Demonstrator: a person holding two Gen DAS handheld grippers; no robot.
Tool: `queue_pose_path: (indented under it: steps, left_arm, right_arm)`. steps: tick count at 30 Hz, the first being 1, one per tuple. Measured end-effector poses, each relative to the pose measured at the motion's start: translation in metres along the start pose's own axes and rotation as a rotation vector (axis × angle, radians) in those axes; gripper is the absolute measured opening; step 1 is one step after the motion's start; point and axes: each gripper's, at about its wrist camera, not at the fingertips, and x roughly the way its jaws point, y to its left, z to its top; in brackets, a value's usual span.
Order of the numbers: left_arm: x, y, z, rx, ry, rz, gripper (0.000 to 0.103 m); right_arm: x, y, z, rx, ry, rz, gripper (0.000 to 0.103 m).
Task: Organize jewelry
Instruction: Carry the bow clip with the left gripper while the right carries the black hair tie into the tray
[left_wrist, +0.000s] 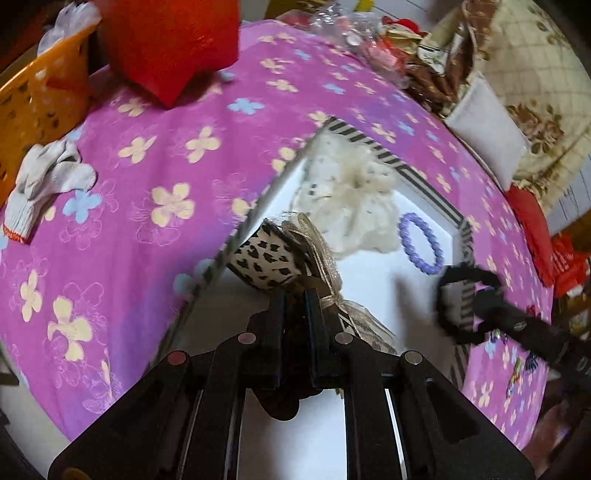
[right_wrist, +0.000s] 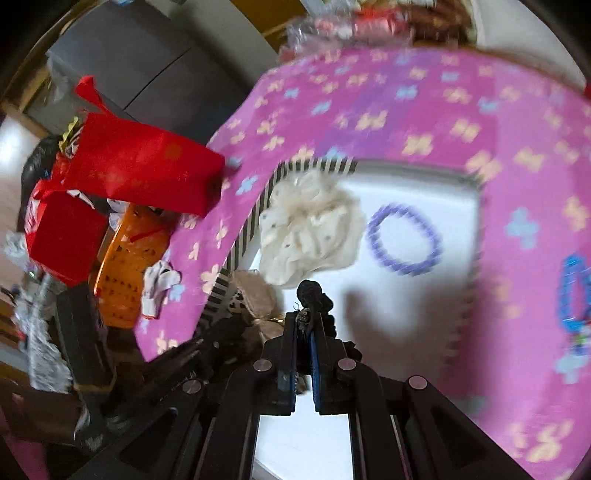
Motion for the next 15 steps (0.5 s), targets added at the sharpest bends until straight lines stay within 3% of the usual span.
queue_pose_path:
  steps: [2,7,9,11,13,15]
  left_arm:
    - [0.003,0.003,0.001,-0.012,0.009,-0.006,0.010]
    - [0.000,-0.003,0.003,-0.001,0.003,-0.030,0.011]
    - [-0.002,-0.007,0.004,0.005,-0.006,-0.048,0.017]
    - [-0.006,-0.011,0.003,0.006,-0.018,-0.081,0.032]
    - [-0.009,-0.014,0.003,0.007,-0.028,-0.108,0.042]
    - [-0.012,-0.017,0.004,0.007,-0.046,-0.128,0.045]
  right_arm:
    - [0.016,-0.006,0.001,0.021,0.011,-0.029,0.005]
    - [0.031,-0.022,0.000,-0.020,0.013,-0.220,0.006]
    - [0.028,-0.023,0.000,-0.048,-0.004,-0.262,0.008]
    - [0.024,-0.024,0.001,-0.065,-0.016,-0.272,0.010]
    - [0.018,-0.019,0.000,-0.090,-0.032,-0.284,0.015]
    - [0.011,-0.017,-0.002,-0.116,-0.053,-0.298,0.038]
